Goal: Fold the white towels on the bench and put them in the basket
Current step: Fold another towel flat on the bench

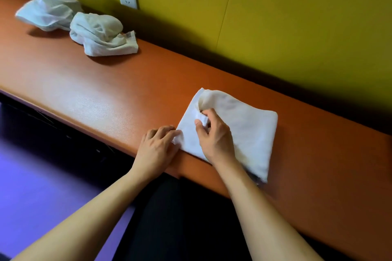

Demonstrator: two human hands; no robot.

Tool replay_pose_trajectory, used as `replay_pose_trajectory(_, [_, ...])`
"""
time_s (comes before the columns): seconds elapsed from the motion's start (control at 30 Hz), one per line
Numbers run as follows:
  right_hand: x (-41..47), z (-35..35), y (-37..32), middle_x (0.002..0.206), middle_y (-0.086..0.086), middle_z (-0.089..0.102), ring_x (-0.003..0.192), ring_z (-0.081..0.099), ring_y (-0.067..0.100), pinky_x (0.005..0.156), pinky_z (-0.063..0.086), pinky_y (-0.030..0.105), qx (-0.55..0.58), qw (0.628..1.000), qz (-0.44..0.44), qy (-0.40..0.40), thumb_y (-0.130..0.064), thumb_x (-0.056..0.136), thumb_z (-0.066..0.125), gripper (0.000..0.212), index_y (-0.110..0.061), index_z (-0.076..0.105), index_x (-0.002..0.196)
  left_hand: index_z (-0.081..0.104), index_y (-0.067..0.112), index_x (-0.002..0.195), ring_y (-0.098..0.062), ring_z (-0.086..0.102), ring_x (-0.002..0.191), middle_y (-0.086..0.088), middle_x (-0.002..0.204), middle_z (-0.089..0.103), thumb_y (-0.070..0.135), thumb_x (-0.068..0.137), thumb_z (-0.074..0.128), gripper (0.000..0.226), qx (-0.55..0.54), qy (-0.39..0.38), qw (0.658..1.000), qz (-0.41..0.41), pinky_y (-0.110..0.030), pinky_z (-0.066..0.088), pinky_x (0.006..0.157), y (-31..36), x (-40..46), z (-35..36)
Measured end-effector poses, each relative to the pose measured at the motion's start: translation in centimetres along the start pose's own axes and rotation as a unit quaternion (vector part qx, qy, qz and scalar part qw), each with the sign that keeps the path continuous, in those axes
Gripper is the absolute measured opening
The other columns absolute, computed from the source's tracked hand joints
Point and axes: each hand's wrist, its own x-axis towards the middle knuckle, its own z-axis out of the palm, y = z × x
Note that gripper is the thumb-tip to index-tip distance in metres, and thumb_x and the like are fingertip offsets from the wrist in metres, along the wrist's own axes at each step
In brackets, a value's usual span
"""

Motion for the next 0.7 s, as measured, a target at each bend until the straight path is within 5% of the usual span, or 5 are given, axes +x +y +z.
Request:
replay_pose_trajectory(0.2, [0.7, -0.9, -1.0, 0.092, -0.003, 0.068, 0.074, 0.061, 0.011, 0.063, 0.041, 0.01, 0.075, 0.995, -0.025, 0.068, -0.032, 0.099, 0.059, 0.018, -0.018, 0.057, 0.11, 0.063, 0.031, 0.125, -0.029, 0.055, 0.11, 0.006, 0.136, 0.058, 0.051, 0.093, 0.042, 0.043, 0.002, 0.001, 1.0, -0.011, -0.044, 0.044, 0.093, 0.1, -0.1, 0.2])
replay_pose_trajectory(0.37, [-0.5, 2.1, 0.2, 0.093, 0.002, 0.065, 0.09, 0.062, 0.027, 0.07, 0.037, 0.028, -0.018, 0.995, -0.002, -0.101, -0.038, 0.093, 0.064, 0.029, -0.017, 0.057, 0.112, 0.059, 0.024, 0.127, -0.027, 0.059, 0.11, 0.003, 0.127, 0.063, 0.042, 0.094, 0.046, 0.04, -0.069, 0.028, 0.997, -0.009, -0.038, 0.039, 0.097, -0.5, 0.0, 0.6])
replay_pose_trajectory(0.53, [-1.4, 1.2, 0.0, 0.124, -0.006, 0.062, 0.102, 0.061, 0.013, 0.089, 0.052, 0.033, 0.055, 0.984, 0.003, -0.167, -0.054, 0.084, 0.069, 0.06, -0.03, 0.048, 0.135, 0.039, 0.025, 0.147, -0.022, 0.059, 0.107, -0.003, 0.128, 0.056, 0.006, 0.097, 0.053, 0.056, -0.233, 0.064, 0.969, -0.056, -0.04, 0.047, 0.097, 0.5, 0.2, -1.2])
replay_pose_trajectory(0.6, [-2.0, 0.1, 0.9, 0.127, -0.006, 0.062, 0.105, 0.06, 0.015, 0.094, 0.05, 0.036, 0.02, 0.989, -0.02, -0.145, -0.052, 0.09, 0.061, 0.052, -0.027, 0.053, 0.135, 0.041, 0.028, 0.148, -0.023, 0.053, 0.12, -0.002, 0.145, 0.044, 0.005, 0.094, 0.049, 0.059, -0.215, 0.094, 0.972, -0.036, -0.041, 0.044, 0.103, 1.4, 0.1, -1.9])
replay_pose_trajectory(0.7, [-3.5, -2.4, 4.0, 0.121, -0.007, 0.067, 0.108, 0.06, 0.021, 0.093, 0.045, 0.037, -0.117, 0.989, -0.033, -0.08, -0.057, 0.086, 0.048, 0.049, -0.027, 0.063, 0.122, 0.049, 0.032, 0.144, -0.03, 0.032, 0.145, 0.0, 0.162, 0.032, 0.03, 0.093, 0.045, 0.052, -0.041, 0.078, 0.995, 0.054, -0.046, 0.033, 0.111, 2.6, 0.3, -2.2])
